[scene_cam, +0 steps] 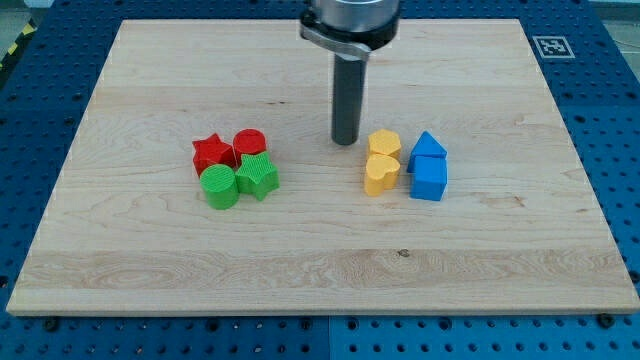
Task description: Move yellow heart to the bottom right
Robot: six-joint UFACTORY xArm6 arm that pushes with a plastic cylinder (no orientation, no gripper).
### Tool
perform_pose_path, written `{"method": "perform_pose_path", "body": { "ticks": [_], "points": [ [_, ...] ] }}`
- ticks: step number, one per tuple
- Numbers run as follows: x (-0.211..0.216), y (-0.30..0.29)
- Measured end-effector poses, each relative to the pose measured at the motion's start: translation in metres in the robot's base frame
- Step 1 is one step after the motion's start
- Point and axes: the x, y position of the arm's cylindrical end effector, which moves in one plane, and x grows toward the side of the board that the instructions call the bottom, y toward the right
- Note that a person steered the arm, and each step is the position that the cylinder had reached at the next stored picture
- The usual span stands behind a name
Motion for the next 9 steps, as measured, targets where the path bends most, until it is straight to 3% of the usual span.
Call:
{"method": "perform_pose_path", "body": {
  "ticks": [1, 5, 9],
  "points": [
    [0.023, -0.014],
    [0.042, -0.01],
    [0.067, 0.04]
  ]
}}
